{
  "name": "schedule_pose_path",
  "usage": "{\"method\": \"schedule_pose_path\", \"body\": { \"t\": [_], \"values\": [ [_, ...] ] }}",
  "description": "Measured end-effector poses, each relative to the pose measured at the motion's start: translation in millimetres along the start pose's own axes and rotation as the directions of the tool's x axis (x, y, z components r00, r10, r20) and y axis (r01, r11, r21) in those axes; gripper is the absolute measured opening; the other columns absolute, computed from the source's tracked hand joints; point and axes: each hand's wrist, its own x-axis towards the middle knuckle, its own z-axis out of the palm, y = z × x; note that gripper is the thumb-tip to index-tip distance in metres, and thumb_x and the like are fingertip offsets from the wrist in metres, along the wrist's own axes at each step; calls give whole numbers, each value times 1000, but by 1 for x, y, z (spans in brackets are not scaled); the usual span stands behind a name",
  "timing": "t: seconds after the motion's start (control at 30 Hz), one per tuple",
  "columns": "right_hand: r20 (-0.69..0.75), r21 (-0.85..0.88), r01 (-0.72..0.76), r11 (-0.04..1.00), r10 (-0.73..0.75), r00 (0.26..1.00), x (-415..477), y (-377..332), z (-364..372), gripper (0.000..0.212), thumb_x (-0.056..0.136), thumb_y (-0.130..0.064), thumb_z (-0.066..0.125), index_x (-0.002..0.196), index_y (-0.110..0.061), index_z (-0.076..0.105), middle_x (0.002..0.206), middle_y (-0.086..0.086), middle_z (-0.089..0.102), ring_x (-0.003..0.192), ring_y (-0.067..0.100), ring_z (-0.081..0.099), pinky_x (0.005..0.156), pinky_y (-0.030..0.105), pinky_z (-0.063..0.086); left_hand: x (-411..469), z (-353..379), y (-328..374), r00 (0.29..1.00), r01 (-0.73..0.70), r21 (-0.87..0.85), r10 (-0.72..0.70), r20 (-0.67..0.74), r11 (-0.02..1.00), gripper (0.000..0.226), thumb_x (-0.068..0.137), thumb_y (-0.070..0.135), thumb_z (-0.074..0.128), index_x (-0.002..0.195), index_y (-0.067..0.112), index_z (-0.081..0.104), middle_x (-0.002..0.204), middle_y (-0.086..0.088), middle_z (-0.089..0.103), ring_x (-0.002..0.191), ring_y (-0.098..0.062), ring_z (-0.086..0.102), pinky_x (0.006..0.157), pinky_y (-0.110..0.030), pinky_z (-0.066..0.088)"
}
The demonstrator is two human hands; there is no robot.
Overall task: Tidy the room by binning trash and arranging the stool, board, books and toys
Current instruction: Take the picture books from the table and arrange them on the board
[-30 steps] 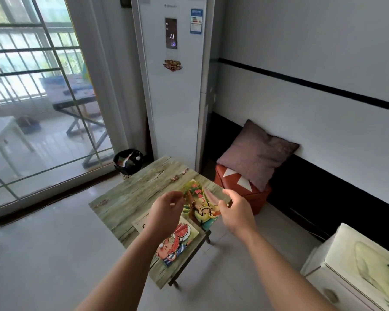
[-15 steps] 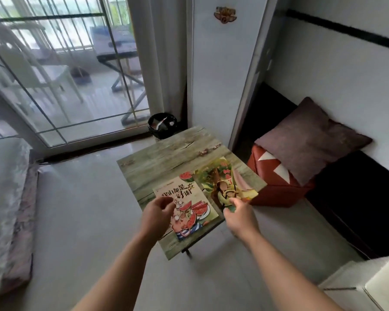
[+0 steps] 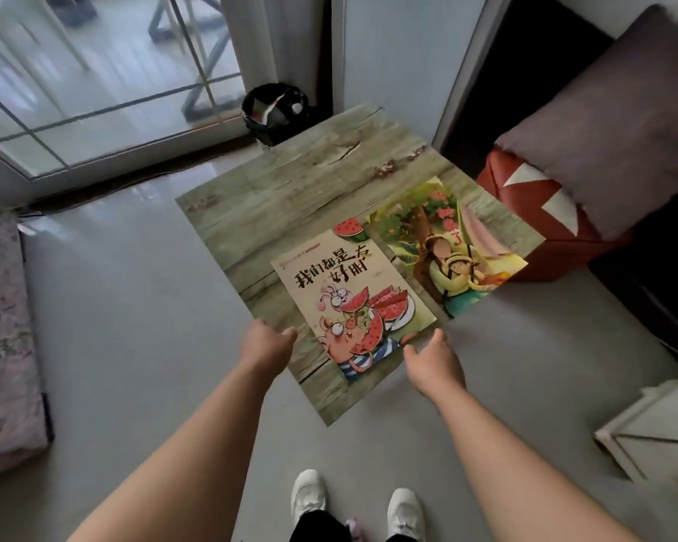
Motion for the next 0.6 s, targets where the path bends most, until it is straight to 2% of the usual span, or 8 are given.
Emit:
{"method": "schedule_pose_path", "body": {
  "t": [0.07, 0.17, 0.23, 0.3, 0.33, 0.4, 0.47, 0.6],
  "values": [
    [-19, 19, -28, 999, 28, 999, 16, 5, 22, 54, 94, -29, 51, 138, -7, 29, 135, 17, 49, 120, 35, 51, 89, 37, 45, 24, 8, -6, 1000, 28, 30, -28, -5, 999, 57, 92, 32, 60, 130, -5, 39, 109, -24, 58, 97, -33, 59, 89, -43, 50],
    [-55, 54, -68, 996, 71, 996, 39, 12, 49, 67, 93, -32, 53, 144, -5, 18, 140, 18, 44, 121, 36, 51, 89, 38, 46, 60, 24, -13, 996, 86, 6, -86, -24, 996, 93, 88, 40, 63, 150, 6, 2, 150, -25, 28, 133, -39, 38, 108, -48, 37],
    [-63, 96, -86, 992, 92, 994, 52, 16, 67, 77, 94, -35, 51, 147, 0, 9, 143, 21, 40, 123, 37, 49, 91, 39, 46, 80, 35, -19, 992, 118, -14, -119, -35, 993, 105, 87, 46, 62, 150, 8, -13, 152, -26, 26, 130, -40, 43, 107, -50, 39],
    [-68, 130, -95, 987, 104, 992, 60, 16, 79, 85, 96, -38, 48, 149, 3, -3, 147, 22, 35, 127, 36, 46, 93, 38, 45, 92, 41, -20, 987, 159, -69, -161, -26, 985, 110, 87, 49, 61, 148, 6, -20, 145, -26, 38, 108, -33, 58, 99, -44, 48],
    [-82, 141, -92, 986, 104, 991, 64, 16, 84, 86, 96, -38, 47, 148, 4, -7, 148, 21, 34, 128, 36, 45, 94, 37, 44, 100, 44, -21, 987, 157, -91, -160, -28, 983, 109, 88, 49, 60, 148, 5, -20, 142, -26, 42, 99, -30, 59, 94, -39, 49],
    [-126, 162, -70, 984, 91, 988, 66, 15, 90, 87, 97, -38, 46, 148, 4, -10, 147, 21, 35, 128, 34, 46, 94, 36, 44, 113, 46, -26, 983, 168, -133, -176, -55, 977, 107, 88, 47, 61, 149, 3, -15, 142, -24, 43, 105, -32, 58, 89, -36, 49],
    [-158, 182, -47, 982, 77, 984, 67, 16, 94, 88, 97, -38, 47, 149, 2, -11, 148, 19, 35, 128, 32, 46, 93, 34, 44, 125, 46, -32, 976, 201, -155, -210, -49, 967, 107, 82, 49, 66, 150, 2, -2, 134, -22, 50, 106, -37, 60, 92, -43, 51],
    [-169, 191, -19, 981, 52, 984, 68, 22, 96, 88, 96, -40, 48, 150, -2, -11, 151, 15, 32, 130, 29, 45, 94, 31, 44, 127, 48, -41, 984, 175, -101, -178, -21, 979, 97, 83, 48, 65, 144, -2, 8, 116, -21, 52, 75, -28, 60, 85, -44, 54]
  ]
}}
